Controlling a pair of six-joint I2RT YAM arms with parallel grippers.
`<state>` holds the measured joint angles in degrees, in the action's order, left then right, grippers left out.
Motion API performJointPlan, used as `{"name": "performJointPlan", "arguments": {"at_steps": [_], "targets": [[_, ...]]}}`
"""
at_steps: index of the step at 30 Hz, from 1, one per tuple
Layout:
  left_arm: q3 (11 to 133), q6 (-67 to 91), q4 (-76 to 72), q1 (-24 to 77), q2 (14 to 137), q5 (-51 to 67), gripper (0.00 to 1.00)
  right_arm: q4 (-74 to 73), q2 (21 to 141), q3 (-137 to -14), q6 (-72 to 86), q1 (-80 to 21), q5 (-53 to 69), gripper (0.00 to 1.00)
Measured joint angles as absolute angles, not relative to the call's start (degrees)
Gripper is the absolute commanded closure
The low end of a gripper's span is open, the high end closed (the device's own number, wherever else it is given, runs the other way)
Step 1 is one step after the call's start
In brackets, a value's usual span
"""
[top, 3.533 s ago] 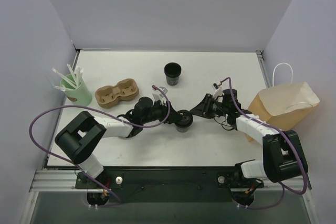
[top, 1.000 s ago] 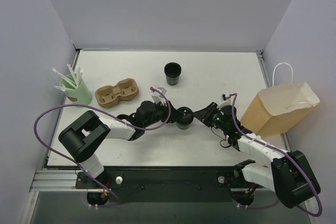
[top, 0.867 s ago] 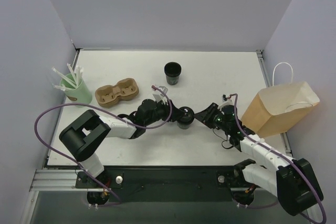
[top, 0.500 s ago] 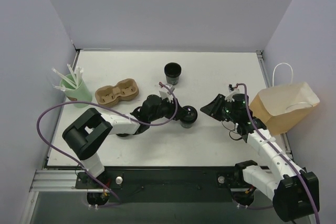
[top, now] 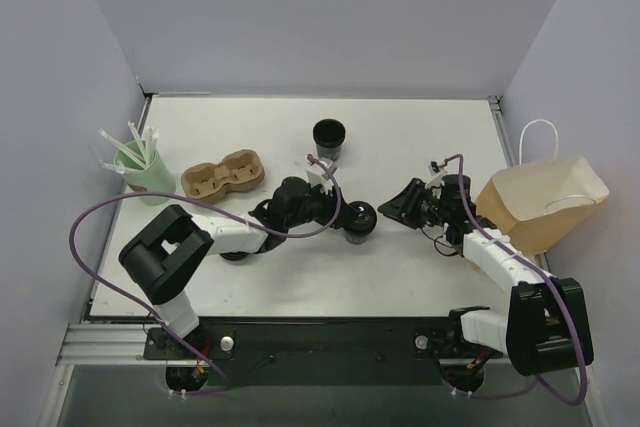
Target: Pack the takeout coffee
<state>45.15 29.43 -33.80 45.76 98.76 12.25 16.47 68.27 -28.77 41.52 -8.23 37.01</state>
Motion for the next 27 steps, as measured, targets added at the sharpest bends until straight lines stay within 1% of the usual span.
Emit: {"name": "performJointPlan", "arguments": {"at_steps": [12,18,23,27], "targets": [[45.8,29.4,-33.2,45.7,99.4,12.7,0.44,25.1,72.6,-26.6,44.6,-8.2,38.0,0.71],[45.8,30.0,-35.8,45.7,100.9,13.9,0.44,38.0,76.2,-22.6,49.1,-7.7,38.8,0.71],[45.7,30.9,-37.8,45.6,102.0,14.5,0.44,47.7,83.2,-18.2,52.8,-7.6,39.5,0.72],[45.6,31.0,-38.1,45.6,102.1,14.6,0.44,52.1,86.1,-15.7,56.4,-7.5,39.8,0.72]]}}
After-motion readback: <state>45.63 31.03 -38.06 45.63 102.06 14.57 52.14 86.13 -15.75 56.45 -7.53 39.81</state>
